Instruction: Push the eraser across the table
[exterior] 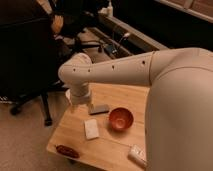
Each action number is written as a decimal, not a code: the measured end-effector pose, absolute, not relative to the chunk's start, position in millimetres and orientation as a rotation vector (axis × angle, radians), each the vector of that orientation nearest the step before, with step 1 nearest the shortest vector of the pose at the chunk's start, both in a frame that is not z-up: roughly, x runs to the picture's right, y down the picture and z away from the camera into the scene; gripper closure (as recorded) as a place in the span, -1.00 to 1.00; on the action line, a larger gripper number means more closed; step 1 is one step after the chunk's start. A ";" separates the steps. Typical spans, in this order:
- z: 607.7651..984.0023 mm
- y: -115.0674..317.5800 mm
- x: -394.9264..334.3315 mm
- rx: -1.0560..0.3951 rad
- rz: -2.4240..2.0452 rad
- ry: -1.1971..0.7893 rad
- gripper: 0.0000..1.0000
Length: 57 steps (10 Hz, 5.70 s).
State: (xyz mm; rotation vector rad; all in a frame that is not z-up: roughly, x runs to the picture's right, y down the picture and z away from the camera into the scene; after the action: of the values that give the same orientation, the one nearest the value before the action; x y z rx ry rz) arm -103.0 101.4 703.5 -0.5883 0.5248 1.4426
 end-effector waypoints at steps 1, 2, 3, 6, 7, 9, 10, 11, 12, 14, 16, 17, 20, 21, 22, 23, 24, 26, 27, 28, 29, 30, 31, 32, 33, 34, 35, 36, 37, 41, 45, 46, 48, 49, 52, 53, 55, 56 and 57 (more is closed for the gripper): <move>703.5 101.3 -103.0 -0.588 1.443 0.525 -0.30; 703.5 101.3 -103.0 -0.588 1.443 0.525 -0.30; 703.5 101.3 -103.1 -0.588 1.443 0.525 -0.30; 703.5 101.3 -103.1 -0.588 1.443 0.525 -0.30; 703.5 101.3 -103.1 -0.588 1.443 0.525 -0.30; 703.5 101.3 -103.1 -0.588 1.443 0.525 -0.30; 703.5 101.3 -103.1 -0.588 1.443 0.525 -0.30; 703.5 101.3 -103.1 -0.588 1.443 0.525 -0.30; 703.5 101.3 -103.1 -0.588 1.443 0.525 -0.30; 703.5 101.4 -103.1 -0.588 1.443 0.525 -0.30; 703.5 101.3 -103.1 -0.588 1.443 0.525 -0.30; 703.5 101.3 -103.1 -0.588 1.443 0.525 -0.30; 715.4 105.5 -102.5 -0.569 1.424 0.506 -0.30; 729.6 113.1 -105.4 -0.560 1.402 0.483 -0.30; 741.9 120.6 -109.0 -0.555 1.390 0.464 -0.30; 754.5 128.5 -109.4 -0.552 1.389 0.456 -0.30; 767.8 135.5 -105.4 -0.544 1.400 0.462 -0.30; 788.3 142.4 -89.6 -0.519 1.456 0.522 -0.30; 797.1 143.9 -80.4 -0.506 1.483 0.558 -0.30; 806.9 145.6 -73.2 -0.501 1.507 0.587 -0.30; 818.4 147.5 -69.4 -0.505 1.528 0.608 -0.30; 826.1 149.4 -68.1 -0.510 1.539 0.620 -0.26; 837.3 150.8 -68.8 -0.528 1.547 0.622 -0.09; 848.4 152.4 -67.8 -0.545 1.549 0.621 0.15; 856.2 152.4 -66.0 -0.556 1.547 0.619 0.33; 861.7 150.5 -63.1 -0.559 1.544 0.617 0.40; 866.0 148.3 -58.4 -0.558 1.540 0.619 0.38; 868.7 146.7 -52.6 -0.555 1.535 0.626 0.25; 869.9 145.8 -49.2 -0.554 1.529 0.630 0.09; 864.6 147.4 -44.3 -0.564 1.489 0.650 0.05; 862.5 153.4 -45.9 -0.574 1.465 0.660 0.42; 864.3 154.1 -45.5 -0.570 1.460 0.663 0.42; 867.9 156.5 -44.4 -0.565 1.451 0.672 0.42; 870.5 158.4 -43.3 -0.562 1.447 0.678 0.42; 880.6 159.9 -37.7 -0.540 1.445 0.693 0.42; 886.2 156.4 -32.1 -0.513 1.456 0.699 0.42; 897.6 145.0 -23.1 -0.457 1.482 0.695 0.42; 902.5 137.3 -20.3 -0.429 1.495 0.686 0.42; 906.8 131.0 -19.5 -0.409 1.504 0.673 0.42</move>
State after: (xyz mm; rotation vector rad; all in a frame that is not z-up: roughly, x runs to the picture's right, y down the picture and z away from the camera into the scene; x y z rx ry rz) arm -19.5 131.0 906.8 -0.4093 0.6734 1.5042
